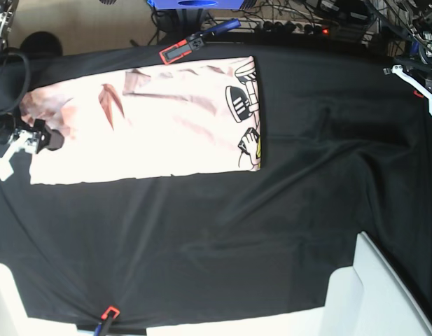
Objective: Fold the T-shirt properly
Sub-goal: 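Pull the shirt end with the right gripper, sliding the shirt toward it, then lift the shirt end with the right gripper and fold it over the shirt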
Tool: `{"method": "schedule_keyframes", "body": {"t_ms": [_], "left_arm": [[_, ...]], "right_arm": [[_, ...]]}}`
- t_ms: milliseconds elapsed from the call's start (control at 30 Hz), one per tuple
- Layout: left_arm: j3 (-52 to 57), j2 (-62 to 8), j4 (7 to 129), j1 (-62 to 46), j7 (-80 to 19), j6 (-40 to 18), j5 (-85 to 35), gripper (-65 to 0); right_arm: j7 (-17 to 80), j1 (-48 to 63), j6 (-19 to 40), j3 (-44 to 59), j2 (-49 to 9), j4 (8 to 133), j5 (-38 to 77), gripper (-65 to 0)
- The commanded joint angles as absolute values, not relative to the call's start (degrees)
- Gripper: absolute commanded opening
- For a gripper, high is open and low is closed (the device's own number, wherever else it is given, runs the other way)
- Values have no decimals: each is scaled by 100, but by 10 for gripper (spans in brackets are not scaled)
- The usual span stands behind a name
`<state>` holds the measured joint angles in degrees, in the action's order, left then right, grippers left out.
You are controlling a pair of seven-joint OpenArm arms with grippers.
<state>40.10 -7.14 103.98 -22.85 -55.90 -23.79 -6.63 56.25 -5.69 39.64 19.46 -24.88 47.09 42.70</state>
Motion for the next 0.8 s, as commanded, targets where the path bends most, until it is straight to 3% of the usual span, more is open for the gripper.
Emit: {"method": "schedule_keyframes", "body": {"t_ms": [0, 100, 300, 633, 767], "left_arm": [[4040, -796, 10492, -2281, -5525, -2325, -664, -650], [4066, -699, 10484, -2281, -5525, -2325, -664, -650], [4066, -681, 10484, -2281, -5525, -2325, -664, -650], [4057, -681, 10484, -2299, -5525, -2325, -664, -650], [4048, -681, 10484, -2308, -5525, -2325, -664, -650]], "right_arm": [[5789, -593, 4000, 1903, -2466, 4725, 4242, -67], [5789, -585, 4000, 1903, -2466, 4716, 4242, -225], [5789, -576, 4000, 1895, -2457, 4690, 4224, -650], [5780, -567, 4000, 1886, -2800, 4725, 4207, -647], [5727, -295, 3363, 1903, -2844, 5341, 4207, -647]]}}
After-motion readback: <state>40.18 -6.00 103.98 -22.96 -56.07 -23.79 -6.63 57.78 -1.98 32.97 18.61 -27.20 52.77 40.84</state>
